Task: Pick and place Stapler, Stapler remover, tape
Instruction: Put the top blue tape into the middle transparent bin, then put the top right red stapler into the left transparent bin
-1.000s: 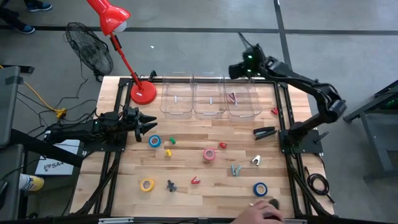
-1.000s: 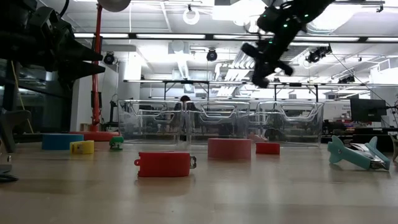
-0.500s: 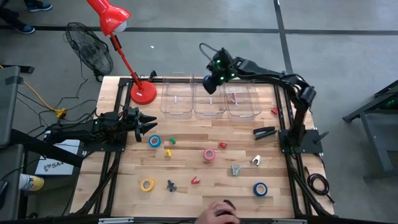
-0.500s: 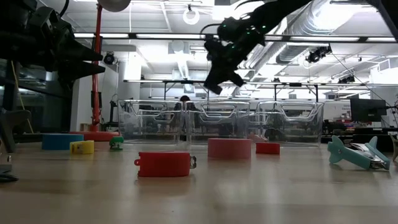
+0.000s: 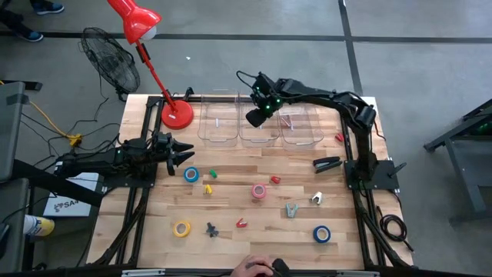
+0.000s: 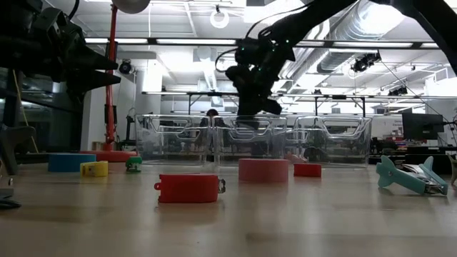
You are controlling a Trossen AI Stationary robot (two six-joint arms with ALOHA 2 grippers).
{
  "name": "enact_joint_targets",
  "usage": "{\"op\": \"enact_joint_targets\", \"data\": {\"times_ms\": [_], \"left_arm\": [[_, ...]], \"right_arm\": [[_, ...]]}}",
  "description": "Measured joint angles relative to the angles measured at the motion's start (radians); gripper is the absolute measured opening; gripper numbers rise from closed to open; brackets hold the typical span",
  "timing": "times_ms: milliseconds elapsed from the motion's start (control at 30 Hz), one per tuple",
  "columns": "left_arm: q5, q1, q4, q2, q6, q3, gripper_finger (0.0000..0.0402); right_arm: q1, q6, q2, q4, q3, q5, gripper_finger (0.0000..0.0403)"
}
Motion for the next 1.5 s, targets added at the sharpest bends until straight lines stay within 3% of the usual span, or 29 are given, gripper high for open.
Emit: {"op": "enact_joint_targets", "data": {"times_ms": [700, 1500], "left_arm": [[0.0, 0.0, 0.0, 0.0, 0.0, 0.0, 0.017], [0.0, 0.0, 0.0, 0.0, 0.0, 0.0, 0.017]], "right_arm": [[0.059, 0.077, 0.083, -0.154, -0.003, 0.117, 0.004], [0.069, 0.059, 0.079, -0.16, -0.003, 0.089, 0.0151]]}}
